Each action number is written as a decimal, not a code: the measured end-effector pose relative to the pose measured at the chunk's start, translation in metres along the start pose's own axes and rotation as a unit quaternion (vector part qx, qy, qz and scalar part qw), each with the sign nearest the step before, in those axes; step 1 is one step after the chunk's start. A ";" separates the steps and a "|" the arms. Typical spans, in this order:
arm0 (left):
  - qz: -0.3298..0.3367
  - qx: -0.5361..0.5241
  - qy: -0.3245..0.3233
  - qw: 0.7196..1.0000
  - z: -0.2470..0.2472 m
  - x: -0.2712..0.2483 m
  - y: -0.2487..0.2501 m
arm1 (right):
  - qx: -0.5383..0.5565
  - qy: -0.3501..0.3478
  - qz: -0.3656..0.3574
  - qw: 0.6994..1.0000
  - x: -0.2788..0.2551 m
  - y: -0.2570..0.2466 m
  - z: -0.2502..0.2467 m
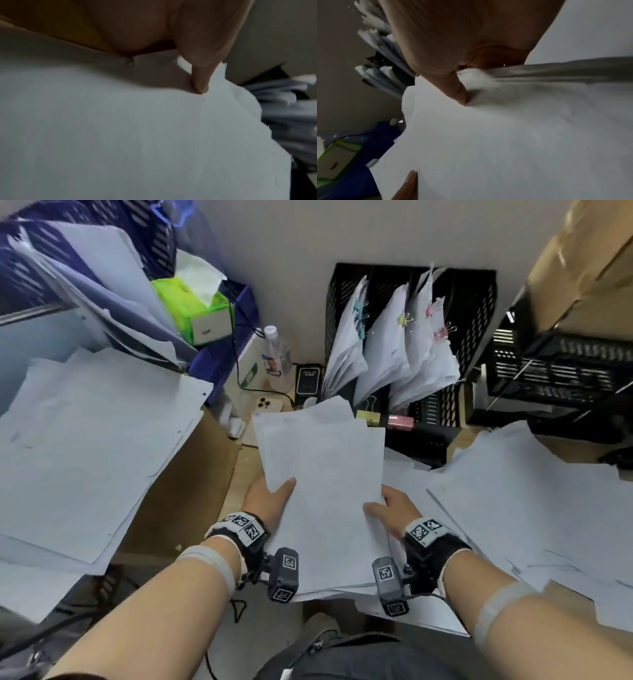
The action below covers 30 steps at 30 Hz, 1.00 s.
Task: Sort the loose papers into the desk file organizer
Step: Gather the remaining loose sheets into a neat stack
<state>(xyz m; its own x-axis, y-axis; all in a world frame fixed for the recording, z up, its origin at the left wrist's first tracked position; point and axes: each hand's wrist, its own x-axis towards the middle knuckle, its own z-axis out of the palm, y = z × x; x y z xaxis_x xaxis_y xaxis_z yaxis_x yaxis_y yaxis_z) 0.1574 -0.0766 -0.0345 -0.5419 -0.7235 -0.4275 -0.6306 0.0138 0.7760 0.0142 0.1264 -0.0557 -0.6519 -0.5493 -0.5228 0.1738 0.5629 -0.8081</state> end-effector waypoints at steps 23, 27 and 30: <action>-0.142 0.029 -0.064 0.987 0.078 0.011 -0.028 | -0.043 0.082 0.099 0.991 0.000 0.065 -0.007; -0.108 -0.021 -0.048 0.993 0.072 0.020 -0.033 | 0.012 0.044 0.089 0.995 0.007 0.060 -0.003; -0.093 -0.044 -0.077 0.992 0.064 0.025 -0.036 | -0.005 0.071 0.093 0.993 0.013 0.058 -0.005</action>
<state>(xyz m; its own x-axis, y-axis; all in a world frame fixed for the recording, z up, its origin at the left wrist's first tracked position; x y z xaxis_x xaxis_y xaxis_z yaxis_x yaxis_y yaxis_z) 0.1314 -0.0512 -0.1029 -0.5044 -0.5935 -0.6271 -0.6798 -0.1748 0.7123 0.0126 0.1550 -0.1083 -0.7062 -0.3436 -0.6191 0.2945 0.6526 -0.6981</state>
